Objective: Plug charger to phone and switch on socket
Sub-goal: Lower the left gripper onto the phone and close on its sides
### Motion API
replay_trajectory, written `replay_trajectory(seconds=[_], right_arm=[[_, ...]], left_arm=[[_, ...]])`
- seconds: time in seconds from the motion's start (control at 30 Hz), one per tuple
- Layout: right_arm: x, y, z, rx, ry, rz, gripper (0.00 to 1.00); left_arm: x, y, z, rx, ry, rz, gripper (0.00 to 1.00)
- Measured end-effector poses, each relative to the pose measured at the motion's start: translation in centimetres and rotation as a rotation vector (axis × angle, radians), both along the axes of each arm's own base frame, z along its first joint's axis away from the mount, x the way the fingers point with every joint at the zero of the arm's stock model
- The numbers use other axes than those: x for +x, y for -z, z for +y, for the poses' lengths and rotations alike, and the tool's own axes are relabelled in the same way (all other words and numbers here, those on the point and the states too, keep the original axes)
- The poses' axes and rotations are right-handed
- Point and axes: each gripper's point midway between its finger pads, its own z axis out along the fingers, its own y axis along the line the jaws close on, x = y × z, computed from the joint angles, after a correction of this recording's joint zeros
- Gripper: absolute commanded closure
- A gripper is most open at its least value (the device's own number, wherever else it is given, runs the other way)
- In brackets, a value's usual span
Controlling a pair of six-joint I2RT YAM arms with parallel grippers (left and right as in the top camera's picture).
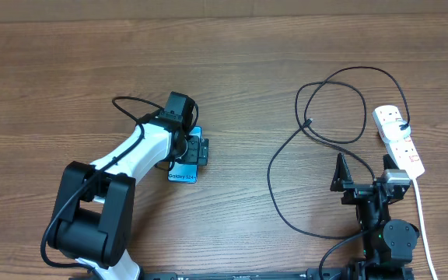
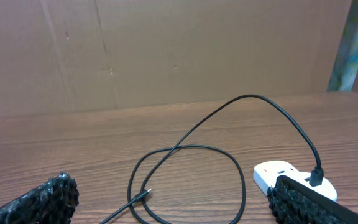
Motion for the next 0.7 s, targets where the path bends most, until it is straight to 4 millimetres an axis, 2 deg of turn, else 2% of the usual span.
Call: replay_trajectory(seconds=[0.7], right_arm=[[0.0, -0.01, 0.0, 0.0, 0.0, 0.0, 0.0]], left_arm=[[0.69, 0.06, 0.5, 0.03, -0.007, -0.036, 0.0]])
